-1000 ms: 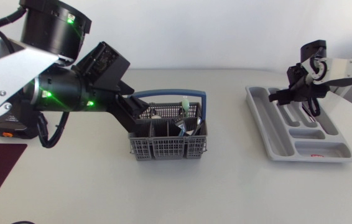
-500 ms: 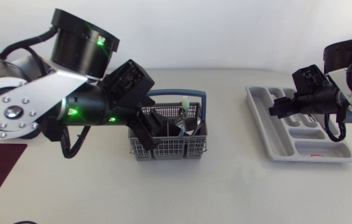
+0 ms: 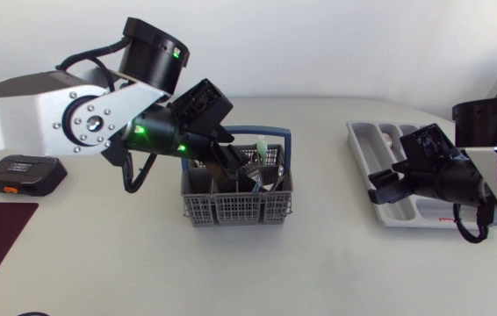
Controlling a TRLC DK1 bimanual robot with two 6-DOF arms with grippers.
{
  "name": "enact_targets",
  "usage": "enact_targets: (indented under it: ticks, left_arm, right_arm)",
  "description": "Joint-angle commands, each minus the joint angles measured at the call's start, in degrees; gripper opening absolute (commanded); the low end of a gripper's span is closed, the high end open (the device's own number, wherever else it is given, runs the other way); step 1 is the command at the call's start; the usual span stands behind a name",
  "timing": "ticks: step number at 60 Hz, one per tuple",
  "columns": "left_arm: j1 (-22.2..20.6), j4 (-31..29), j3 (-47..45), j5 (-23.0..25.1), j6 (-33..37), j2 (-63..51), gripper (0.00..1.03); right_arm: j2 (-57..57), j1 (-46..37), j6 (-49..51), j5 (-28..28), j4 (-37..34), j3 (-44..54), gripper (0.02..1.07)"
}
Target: Unload the cutlery basket into the drawer organizer.
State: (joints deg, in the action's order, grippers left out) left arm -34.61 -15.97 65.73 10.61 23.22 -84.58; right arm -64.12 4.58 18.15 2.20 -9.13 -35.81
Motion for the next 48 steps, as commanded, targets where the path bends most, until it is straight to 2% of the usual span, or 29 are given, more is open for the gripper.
enact_targets:
  ticks: [1, 23, 48]
  left_arm:
    - [0.07, 0.15, 2.12, 0.90, 2.53, -1.73, 0.68]
    - [-0.02, -2.67, 2.12, 2.40, 6.31, 0.90, 0.65]
    - [0.16, -6.18, 1.06, 7.14, 7.28, 3.63, 0.65]
  right_arm:
    - [0.31, 0.69, 1.45, 1.06, 1.04, 2.06, 0.74]
    - [4.00, 0.69, 4.08, 2.02, 1.04, 3.64, 0.74]
    - [4.09, 0.96, 4.26, 2.11, 1.39, 4.17, 0.74]
